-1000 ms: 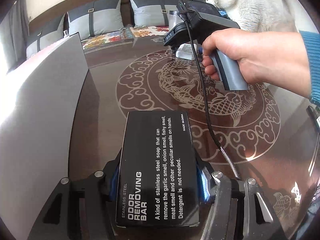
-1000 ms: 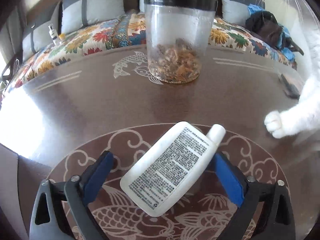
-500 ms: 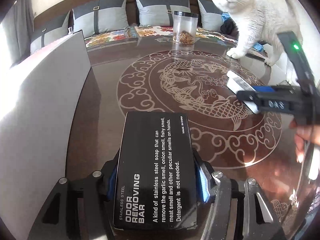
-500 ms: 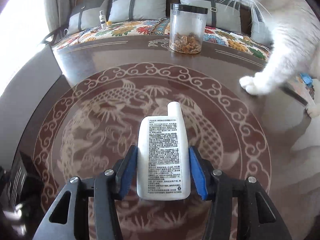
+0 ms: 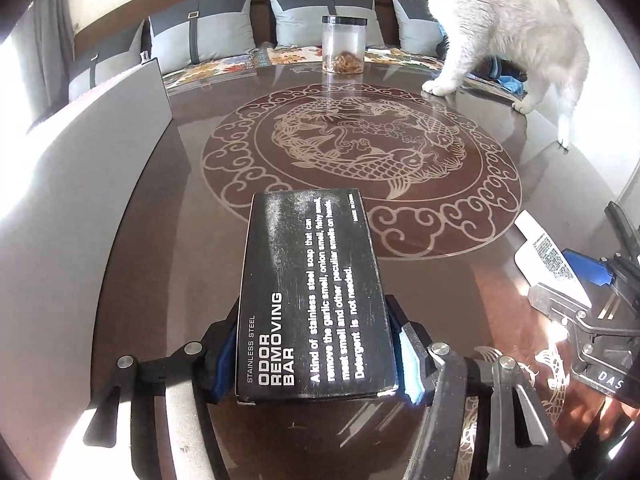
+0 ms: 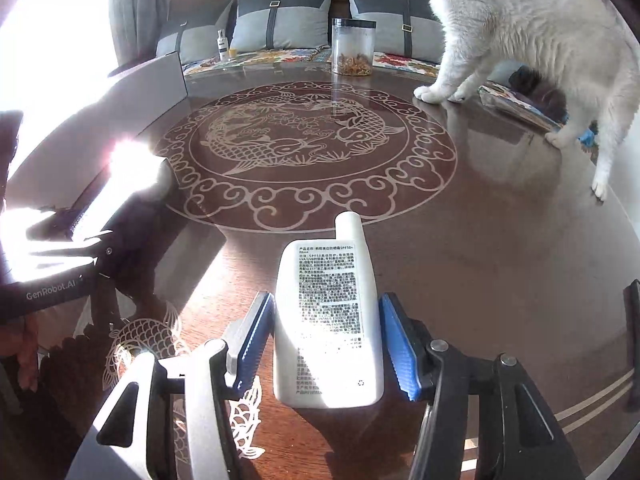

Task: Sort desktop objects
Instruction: 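Lift and carry the black box and lotion tube over the cardboard box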

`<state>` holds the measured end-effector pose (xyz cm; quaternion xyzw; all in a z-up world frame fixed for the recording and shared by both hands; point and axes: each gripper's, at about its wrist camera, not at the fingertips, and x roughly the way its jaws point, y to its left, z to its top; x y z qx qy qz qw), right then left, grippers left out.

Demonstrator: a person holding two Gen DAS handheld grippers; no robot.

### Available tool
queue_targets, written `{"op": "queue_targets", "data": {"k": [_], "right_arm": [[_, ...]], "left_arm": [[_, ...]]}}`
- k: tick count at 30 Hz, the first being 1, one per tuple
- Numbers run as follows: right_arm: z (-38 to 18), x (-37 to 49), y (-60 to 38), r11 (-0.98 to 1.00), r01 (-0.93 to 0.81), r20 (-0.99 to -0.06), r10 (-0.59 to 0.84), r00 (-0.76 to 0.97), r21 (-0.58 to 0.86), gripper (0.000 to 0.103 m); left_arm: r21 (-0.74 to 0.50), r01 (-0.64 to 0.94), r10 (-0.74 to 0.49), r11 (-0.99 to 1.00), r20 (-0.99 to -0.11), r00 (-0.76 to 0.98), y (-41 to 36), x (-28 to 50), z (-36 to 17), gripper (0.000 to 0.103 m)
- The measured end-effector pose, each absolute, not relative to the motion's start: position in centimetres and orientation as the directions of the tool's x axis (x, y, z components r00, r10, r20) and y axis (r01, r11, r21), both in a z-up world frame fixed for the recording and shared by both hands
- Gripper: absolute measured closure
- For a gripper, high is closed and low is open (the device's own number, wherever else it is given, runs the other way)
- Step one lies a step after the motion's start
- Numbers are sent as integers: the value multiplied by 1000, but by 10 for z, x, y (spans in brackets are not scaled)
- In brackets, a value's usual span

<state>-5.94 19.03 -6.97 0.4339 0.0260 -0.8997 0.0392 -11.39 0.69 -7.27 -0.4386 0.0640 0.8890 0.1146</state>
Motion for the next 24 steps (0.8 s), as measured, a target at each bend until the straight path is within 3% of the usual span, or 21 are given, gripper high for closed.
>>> {"op": "queue_targets", "data": {"k": [2,3,6,15,20,22,24], "right_arm": [[-71,-62,191,-996,83,-780,-35,-625,-22,29],[-72,-62,195,-997,75,-780,-42,-624,-7,26],[-73,-59,195,-997,79,-774,-39,-631,-15,21],[-75,-59,197,-998,67,-771,-33,-635,-12,15],[-76,-62,195,-996,87,-789,-46,-613,-10,2],[-76,-63,195,-995,98,-797,-50,-601,-12,2],[-74,-67,195,-994,112,-816,-56,-575,-11,11]], "left_arm": [[8,-232,135,-973,-794,-592,3,-115,-74,25],[3,-221,129,-975,-802,-583,1,-117,-75,15],[11,-234,127,-972,-814,-566,3,-120,-77,4],[6,-218,120,-976,-822,-557,1,-124,-79,0],[0,-225,127,-974,-825,-551,1,-124,-79,0],[2,-240,131,-971,-833,-537,2,-123,-78,0],[-2,-277,147,-961,-852,-503,3,-124,-77,0]]}}
